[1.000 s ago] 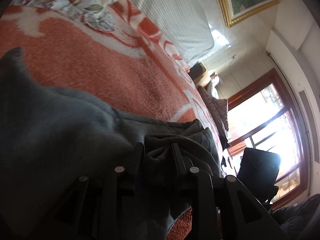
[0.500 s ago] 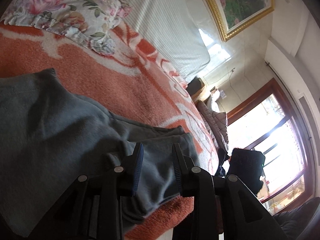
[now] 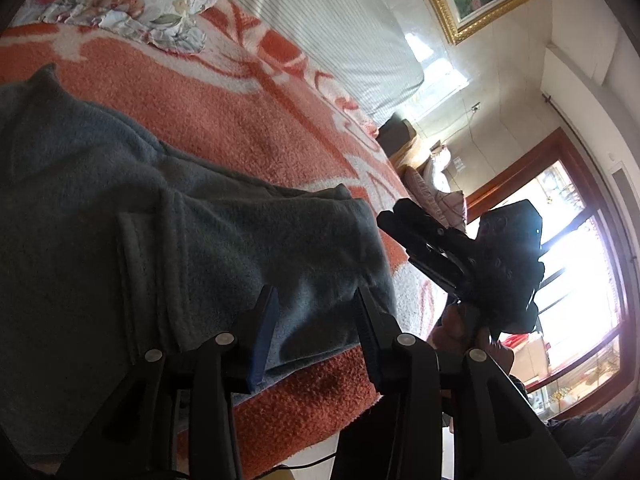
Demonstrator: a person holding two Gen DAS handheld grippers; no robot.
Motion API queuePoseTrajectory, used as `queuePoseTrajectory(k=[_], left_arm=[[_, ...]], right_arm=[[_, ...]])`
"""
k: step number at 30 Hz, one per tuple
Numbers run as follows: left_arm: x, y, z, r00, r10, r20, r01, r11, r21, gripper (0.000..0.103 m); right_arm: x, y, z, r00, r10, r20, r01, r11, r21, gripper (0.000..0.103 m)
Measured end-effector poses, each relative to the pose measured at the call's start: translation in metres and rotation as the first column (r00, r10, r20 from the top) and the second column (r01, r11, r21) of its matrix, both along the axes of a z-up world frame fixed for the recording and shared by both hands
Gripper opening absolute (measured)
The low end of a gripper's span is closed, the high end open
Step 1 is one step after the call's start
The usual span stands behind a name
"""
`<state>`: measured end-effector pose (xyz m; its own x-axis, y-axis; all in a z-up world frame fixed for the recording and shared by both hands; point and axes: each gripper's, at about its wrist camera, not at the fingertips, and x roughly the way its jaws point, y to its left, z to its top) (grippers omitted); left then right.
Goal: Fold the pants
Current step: 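Lower the folded pants and open both grippers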
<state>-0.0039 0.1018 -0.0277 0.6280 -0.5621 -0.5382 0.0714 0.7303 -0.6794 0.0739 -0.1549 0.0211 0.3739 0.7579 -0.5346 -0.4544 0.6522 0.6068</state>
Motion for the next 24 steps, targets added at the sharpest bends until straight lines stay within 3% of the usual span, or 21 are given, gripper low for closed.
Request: queuePoseTrajectory(k=[7, 11, 16, 21, 24], left_arm=[[-0.008, 0.007, -0.032, 0.988, 0.08, -0.133, -0.075, 0.996, 0.045, 0.04], [-0.021, 0.023, -0.042, 0.982, 0.118, -0.148, -0.121, 0.993, -0.015, 0.04], [-0.029, 0.032, -0.038, 0.979, 0.148, -0.144, -0.152, 0.988, -0.017, 0.042], [-0.048, 0.041, -0.025, 0.971, 0.211, -0.112, -0.215, 0.977, -0.016, 0.063], [-0.06, 0.049, -0.019, 0.963, 0.254, -0.093, -0.257, 0.966, -0.02, 0.064]], right_arm=[[0.019, 0.017, -0.048, 0.988, 0.019, -0.152, -0.024, 0.999, -0.027, 0.041], [0.013, 0.034, -0.059, 0.984, 0.057, -0.17, -0.063, 0.998, -0.03, 0.041], [0.008, 0.046, -0.055, 0.983, 0.091, -0.161, -0.099, 0.994, -0.047, 0.043], [0.004, 0.056, -0.038, 0.981, 0.135, -0.142, -0.141, 0.99, -0.033, 0.043], [0.001, 0.066, -0.028, 0.979, 0.166, -0.118, -0.172, 0.984, -0.04, 0.044]])
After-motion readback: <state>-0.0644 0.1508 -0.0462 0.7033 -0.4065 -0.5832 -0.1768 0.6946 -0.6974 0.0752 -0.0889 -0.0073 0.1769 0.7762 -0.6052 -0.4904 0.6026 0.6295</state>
